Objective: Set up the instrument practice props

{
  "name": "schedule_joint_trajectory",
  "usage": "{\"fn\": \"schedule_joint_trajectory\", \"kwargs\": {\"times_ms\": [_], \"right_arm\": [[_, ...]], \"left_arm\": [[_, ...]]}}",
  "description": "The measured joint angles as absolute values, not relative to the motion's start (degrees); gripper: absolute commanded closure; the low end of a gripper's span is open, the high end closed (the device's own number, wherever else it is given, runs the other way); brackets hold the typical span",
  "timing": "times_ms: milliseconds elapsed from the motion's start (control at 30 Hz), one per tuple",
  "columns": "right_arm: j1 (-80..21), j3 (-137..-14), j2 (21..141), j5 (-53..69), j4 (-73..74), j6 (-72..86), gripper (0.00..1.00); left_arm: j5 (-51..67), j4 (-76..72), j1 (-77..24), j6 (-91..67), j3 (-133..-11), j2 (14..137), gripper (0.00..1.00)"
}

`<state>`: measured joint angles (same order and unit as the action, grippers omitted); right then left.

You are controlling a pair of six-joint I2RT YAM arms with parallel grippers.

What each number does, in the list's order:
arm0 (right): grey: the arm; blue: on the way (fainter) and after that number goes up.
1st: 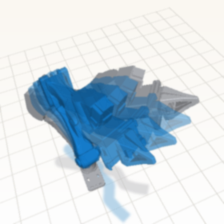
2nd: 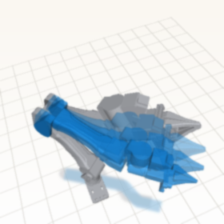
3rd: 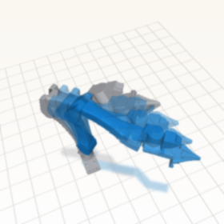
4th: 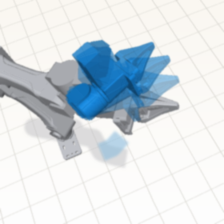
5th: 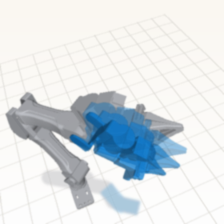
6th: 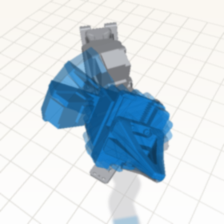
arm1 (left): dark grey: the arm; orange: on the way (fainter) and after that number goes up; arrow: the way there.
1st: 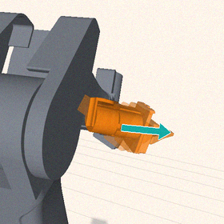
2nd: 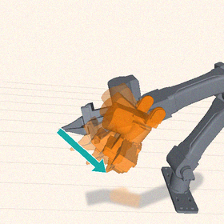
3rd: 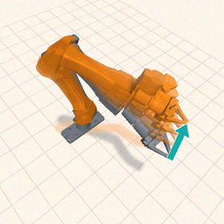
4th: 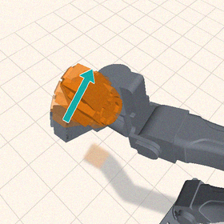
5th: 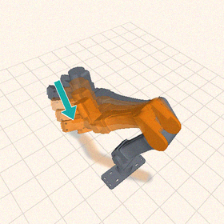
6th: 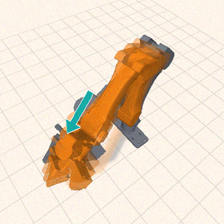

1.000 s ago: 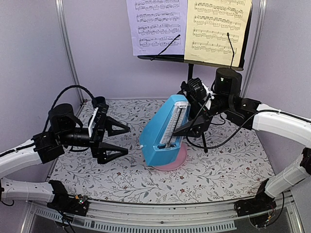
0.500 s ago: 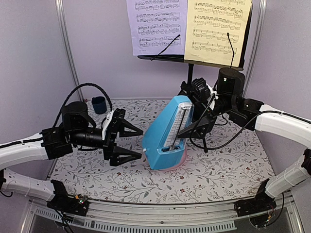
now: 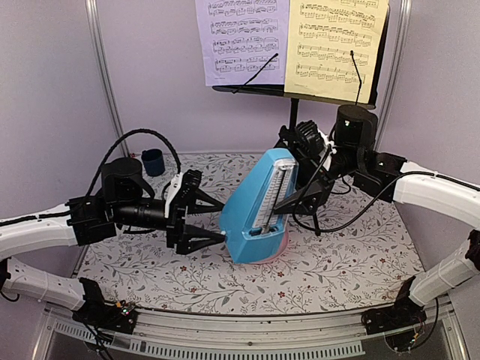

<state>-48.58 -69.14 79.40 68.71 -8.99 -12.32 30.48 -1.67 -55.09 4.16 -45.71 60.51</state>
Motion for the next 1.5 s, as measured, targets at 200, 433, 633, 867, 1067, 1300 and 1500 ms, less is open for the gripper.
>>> {"fn": "schedule_joint_trajectory", "kwargs": {"times_ms": [200,433,633,867,1067,1300,1500], "right_arm": [[-48.75,-69.14,79.33,68.18,-9.04,-11.75,0.68],[-48.75,-69.14,79.11,67.81,-9.10,-11.60,0.69],[-48.75,-69.14,79.09,67.77,-9.26,-11.57,0.69],[-48.75,-69.14,79.07,67.64,-9.41,-11.57,0.69],[-48.75,-69.14,79.02,67.59,-9.43,-11.57,0.69],[-48.75,-69.14,79.02,67.57,-9.43,-11.57,0.69],[-48.75,-69.14,79.02,67.57,-9.43,-11.57,0.69]], "left_arm": [[29.47,-1.65,-55.33,4.34,-45.71,60.60,0.27],[29.23,-1.61,-55.44,4.45,-45.71,60.75,0.31],[29.19,-1.58,-55.48,4.45,-45.71,60.75,0.32],[29.08,-1.58,-55.51,4.43,-45.71,60.75,0.34],[29.06,-1.58,-55.51,4.43,-45.71,60.75,0.35],[29.06,-1.58,-55.51,4.45,-45.71,60.75,0.36],[29.06,-1.58,-55.51,4.45,-45.71,60.75,0.38]]}}
